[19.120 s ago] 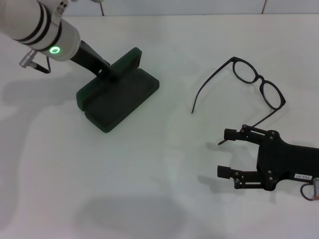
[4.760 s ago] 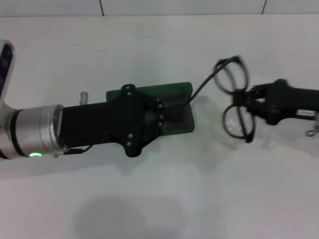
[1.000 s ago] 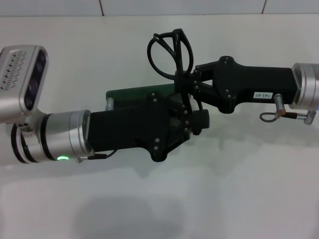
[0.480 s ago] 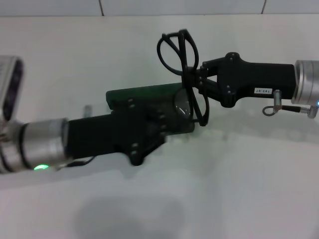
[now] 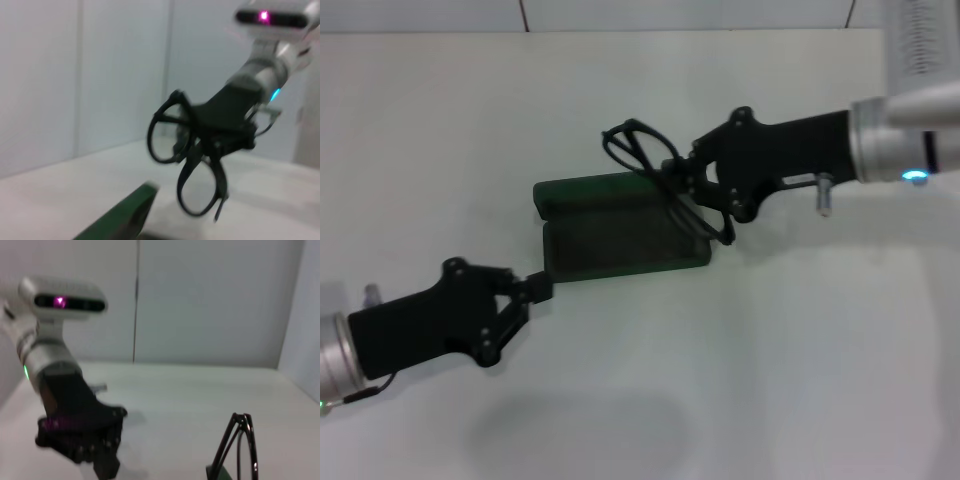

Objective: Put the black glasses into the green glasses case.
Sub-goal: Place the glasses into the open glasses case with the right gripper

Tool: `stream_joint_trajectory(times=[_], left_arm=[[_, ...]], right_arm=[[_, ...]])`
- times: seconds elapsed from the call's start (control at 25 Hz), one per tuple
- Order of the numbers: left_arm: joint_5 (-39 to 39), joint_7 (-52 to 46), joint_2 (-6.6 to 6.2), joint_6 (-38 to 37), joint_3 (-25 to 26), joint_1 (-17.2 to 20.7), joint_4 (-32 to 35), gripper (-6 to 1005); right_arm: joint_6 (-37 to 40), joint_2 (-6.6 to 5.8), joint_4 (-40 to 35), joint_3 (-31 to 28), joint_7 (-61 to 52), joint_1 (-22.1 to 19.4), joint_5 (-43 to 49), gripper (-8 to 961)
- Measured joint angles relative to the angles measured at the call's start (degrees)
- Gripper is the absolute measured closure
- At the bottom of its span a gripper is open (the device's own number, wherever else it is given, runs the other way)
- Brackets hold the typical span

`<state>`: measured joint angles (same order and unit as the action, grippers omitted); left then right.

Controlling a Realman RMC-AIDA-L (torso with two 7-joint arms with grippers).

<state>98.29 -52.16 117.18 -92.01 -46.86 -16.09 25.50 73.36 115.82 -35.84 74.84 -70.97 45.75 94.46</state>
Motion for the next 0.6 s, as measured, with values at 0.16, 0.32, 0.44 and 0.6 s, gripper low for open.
stream_joint_trajectory(times=[0.16, 0.32, 0.44, 0.6], left_arm=[[0.0, 0.1, 0.12, 4.6, 0.0, 2.4, 0.8, 994], [0.3, 0.1, 0.11, 7.4, 0.0, 3.1, 0.9, 993], [0.4, 0.1, 0.05, 7.5, 0.0, 3.2, 0.9, 993], [0.4, 0.1, -0.09, 7.3, 0.0, 3.3, 0.9, 993]], right_arm=[[-5.5, -0.01, -1.5, 6.0, 0.0, 2.6, 1.5, 827], [-11.7, 0.35, -3.8, 13.8, 0.0, 3.7, 3.7, 824], [-17.1, 0.38, -5.3, 20.6, 0.0, 3.8, 3.9, 822], [-22.5, 0.38, -6.7, 26.7, 0.0, 4.4, 3.9, 818]])
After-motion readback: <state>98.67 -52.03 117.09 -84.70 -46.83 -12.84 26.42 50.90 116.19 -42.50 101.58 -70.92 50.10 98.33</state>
